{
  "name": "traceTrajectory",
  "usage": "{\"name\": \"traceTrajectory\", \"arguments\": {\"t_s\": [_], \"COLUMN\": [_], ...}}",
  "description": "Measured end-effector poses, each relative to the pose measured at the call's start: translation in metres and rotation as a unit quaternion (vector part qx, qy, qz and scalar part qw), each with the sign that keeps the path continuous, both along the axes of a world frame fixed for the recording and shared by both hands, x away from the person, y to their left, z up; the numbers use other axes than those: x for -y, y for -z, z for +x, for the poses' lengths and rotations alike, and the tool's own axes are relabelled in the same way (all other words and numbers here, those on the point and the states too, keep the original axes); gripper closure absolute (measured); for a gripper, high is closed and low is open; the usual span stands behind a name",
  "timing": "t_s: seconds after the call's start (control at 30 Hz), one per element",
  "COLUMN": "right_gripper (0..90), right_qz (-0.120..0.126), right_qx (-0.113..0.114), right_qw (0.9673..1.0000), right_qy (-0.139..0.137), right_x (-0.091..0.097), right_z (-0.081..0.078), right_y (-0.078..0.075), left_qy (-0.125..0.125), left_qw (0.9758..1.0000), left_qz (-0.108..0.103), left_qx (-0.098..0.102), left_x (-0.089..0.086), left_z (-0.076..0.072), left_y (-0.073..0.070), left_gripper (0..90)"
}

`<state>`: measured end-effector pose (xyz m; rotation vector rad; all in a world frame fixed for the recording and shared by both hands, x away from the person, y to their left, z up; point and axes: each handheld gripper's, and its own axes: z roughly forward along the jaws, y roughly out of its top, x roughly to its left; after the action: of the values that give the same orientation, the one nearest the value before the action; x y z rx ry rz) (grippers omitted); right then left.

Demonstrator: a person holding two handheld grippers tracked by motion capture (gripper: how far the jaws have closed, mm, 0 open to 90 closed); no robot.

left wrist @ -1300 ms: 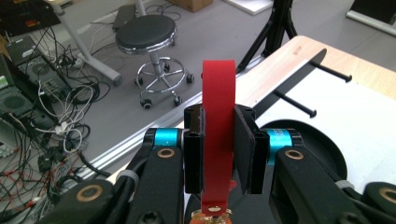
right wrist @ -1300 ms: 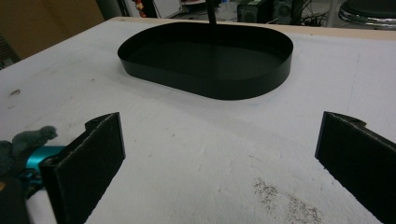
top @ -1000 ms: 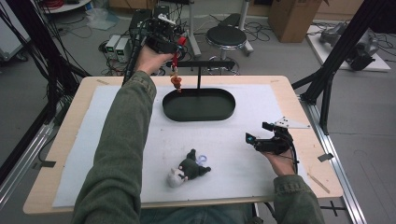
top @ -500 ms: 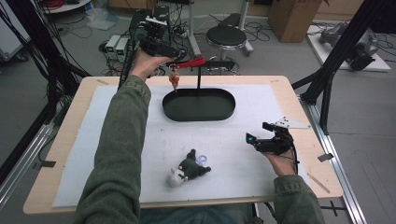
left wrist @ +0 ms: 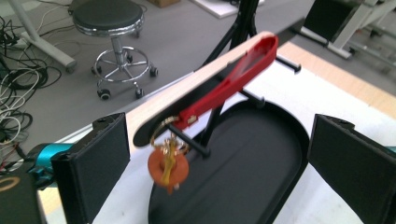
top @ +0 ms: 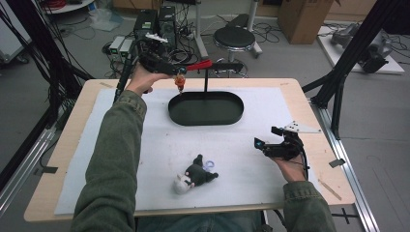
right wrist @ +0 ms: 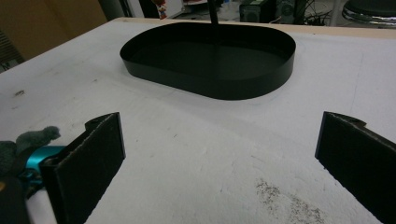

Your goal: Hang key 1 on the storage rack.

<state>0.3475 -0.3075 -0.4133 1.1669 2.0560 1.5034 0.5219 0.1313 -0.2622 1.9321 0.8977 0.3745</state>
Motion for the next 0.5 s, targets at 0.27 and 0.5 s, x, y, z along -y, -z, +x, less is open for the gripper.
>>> {"name": "traceTrajectory", "arguments": {"t_s": [0.27,0.5], "right_gripper": [0.6,0.6], "right_qz": [0.001,-0.001], "right_qx": [-0.002,0.002], "right_qw": [1.0000,1.0000], "right_qy": [0.003,0.003], "right_x": [0.000,0.000], "right_z": [-0.001,-0.001], "right_y": [-0.001,-0.001], "left_qy": [0.017,0.017], "left_qw": [0.9998,0.9998], "left_qz": [0.008,0.003], "left_qx": [0.000,0.007], "left_x": [-0.002,-0.011], "left_z": [-0.014,-0.030], "left_y": [0.003,0.007], "left_gripper": [6.2,6.2]}}
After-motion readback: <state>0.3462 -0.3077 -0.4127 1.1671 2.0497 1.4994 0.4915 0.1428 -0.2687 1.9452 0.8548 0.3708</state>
